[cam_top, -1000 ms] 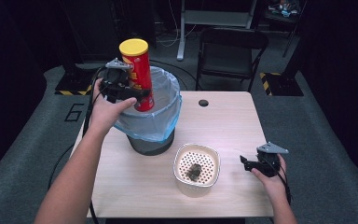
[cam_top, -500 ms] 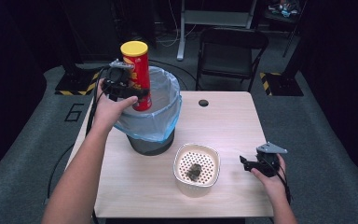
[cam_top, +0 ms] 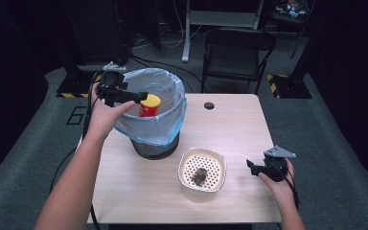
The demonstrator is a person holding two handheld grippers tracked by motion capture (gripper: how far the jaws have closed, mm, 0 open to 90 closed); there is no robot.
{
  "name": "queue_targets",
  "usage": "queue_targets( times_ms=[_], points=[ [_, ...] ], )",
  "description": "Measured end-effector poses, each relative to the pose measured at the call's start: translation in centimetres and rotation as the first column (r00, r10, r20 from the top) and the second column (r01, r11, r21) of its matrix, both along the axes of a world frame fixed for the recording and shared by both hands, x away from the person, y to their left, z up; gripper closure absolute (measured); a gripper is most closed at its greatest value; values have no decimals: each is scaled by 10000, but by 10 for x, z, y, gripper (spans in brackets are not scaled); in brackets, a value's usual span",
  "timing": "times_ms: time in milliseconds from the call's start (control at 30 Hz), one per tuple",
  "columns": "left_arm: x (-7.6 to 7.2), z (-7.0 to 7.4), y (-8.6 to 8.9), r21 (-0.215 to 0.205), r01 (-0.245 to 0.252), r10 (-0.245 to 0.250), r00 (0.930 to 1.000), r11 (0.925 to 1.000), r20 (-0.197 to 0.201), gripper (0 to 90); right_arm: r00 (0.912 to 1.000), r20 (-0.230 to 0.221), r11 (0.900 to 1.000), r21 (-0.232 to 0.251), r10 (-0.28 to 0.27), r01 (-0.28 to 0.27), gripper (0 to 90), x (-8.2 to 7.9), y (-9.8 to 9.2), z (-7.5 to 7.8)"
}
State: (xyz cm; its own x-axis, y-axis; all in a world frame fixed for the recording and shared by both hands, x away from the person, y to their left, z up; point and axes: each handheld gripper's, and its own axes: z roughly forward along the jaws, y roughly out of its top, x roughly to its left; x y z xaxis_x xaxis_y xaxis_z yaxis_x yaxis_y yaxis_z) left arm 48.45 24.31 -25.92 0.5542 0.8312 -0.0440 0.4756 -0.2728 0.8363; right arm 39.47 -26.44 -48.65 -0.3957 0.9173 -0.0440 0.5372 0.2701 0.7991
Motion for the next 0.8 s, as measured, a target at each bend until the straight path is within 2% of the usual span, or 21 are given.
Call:
queue_targets(
  times_ms=[67,133,233,400,500,667,733,767,800],
  points=[
    [-10,2,4,82,226,-227,9997,9997,105,140,10000,-6,10000,56,-21,21,184,0,0,0],
    [-22,2,9,-75,450,-448,9988,9990,209,143,10000,0,10000,9,-15,15,184,0,0,0],
    [-38,2,18,-105,527,-522,9979,9986,393,150,10000,-24,10000,25,-36,36,184,-1,-1,0],
    [-63,6,33,-165,892,-884,9951,9959,451,205,10000,-55,10000,64,-45,45,184,0,0,0],
    [-75,5,41,-150,926,-918,9946,9956,475,245,10000,-18,10000,2,-45,45,185,0,1,0],
    [-93,0,53,-368,1157,-1141,9926,9926,425,282,9999,-108,10000,5,-7,7,184,0,2,-1],
    [-97,-5,57,-450,1199,-1181,9922,9918,404,300,9999,-115,10000,78,-3,4,184,-1,2,-1],
    [-97,-5,57,-450,1199,-1181,9922,9918,404,304,10000,-56,10000,-31,43,-44,185,0,1,-1],
    [-101,-13,62,-398,1186,-1170,9923,9921,408,310,9999,-134,10000,86,-22,23,185,-1,1,0]
  ],
)
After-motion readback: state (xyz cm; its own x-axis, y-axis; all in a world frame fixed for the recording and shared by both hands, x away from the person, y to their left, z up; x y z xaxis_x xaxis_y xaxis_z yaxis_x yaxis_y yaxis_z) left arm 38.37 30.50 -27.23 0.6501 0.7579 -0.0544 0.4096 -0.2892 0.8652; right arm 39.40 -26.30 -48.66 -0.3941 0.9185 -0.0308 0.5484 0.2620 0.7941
